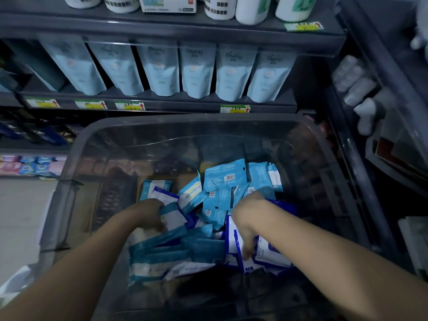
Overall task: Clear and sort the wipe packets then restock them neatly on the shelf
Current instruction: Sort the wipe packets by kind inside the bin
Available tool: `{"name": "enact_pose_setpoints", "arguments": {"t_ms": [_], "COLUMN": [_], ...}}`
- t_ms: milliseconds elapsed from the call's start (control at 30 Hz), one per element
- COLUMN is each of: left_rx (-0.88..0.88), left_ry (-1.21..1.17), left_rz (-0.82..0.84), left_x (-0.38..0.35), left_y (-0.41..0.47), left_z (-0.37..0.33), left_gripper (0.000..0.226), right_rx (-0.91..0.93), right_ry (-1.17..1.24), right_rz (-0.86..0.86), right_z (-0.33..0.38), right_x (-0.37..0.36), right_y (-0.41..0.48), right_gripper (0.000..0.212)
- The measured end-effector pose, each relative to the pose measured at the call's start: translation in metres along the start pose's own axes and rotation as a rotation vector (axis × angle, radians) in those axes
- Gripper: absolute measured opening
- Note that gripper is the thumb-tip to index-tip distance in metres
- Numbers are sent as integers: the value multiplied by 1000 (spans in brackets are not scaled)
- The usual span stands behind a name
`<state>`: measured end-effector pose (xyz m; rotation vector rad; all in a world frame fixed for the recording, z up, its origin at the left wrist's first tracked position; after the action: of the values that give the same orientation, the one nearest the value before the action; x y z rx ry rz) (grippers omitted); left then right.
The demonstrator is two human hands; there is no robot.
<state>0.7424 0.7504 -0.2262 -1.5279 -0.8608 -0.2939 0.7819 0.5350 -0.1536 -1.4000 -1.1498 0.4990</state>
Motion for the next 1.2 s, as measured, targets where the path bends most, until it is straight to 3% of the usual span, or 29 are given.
{"name": "enact_pose_setpoints", "arguments": {"t_ms": [67, 233, 333, 433, 533, 600, 667, 800, 867, 967, 1100, 1133, 1200], "left_rx": [-19, -143, -191, -261, -292, -311, -323, -264, -200, -202, -245, -240, -201], "left_ry": [-142, -583, -643, -402, -75, 48, 61, -339, -677, -1021, -1298, -1328, -1384], "left_rz": [-14, 96, 149, 224, 57, -44, -63, 35, 79, 117, 135, 102, -21], "left_x": [6, 4, -7, -27, -41, -40, -31, -6, 10, 29, 41, 43, 50], "left_y": [-1, -7, -10, -19, -21, -21, -20, -11, -7, -2, 4, 6, 7], "left_z": [-3, -28, -48, -66, -77, -84, -89, -73, -57, -45, -44, -46, -55], "left_gripper": [39, 24, 32, 59, 84, 76, 49, 20, 21, 42, 81, 77, 47], "right_rx": [32, 43, 111, 170, 194, 201, 198, 212, 221, 275, 237, 196, 71], "right_ry": [75, 552, 795, 794, 778, 787, 820, 1092, 1325, 1612, 1588, 1582, 1499], "right_rz": [-116, -526, -555, -477, -433, -421, -429, -476, -497, -468, -534, -619, -838], "right_z": [2, 2, 2, 5, 8, 8, 5, -6, -11, -16, -25, -30, -41], "right_x": [3, 6, 6, 2, -2, -4, -4, -1, 3, 7, 12, 14, 19], "right_y": [1, 20, 23, 27, 33, 35, 36, 37, 37, 38, 43, 43, 41], "right_gripper": [58, 57, 68, 59, 62, 66, 65, 64, 70, 51, 41, 35, 29]}}
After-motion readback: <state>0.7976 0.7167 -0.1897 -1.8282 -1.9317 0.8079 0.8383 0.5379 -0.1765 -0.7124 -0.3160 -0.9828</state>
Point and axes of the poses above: each hand's wrist, its own y-axis towards the middle knuckle, its own x-axis out of the back of the hand, z = x × y, the point moved 4 cm from there along y, towards the middle knuckle, and after that the axes turned 5 degrees about -z, right-handed, at the moved point
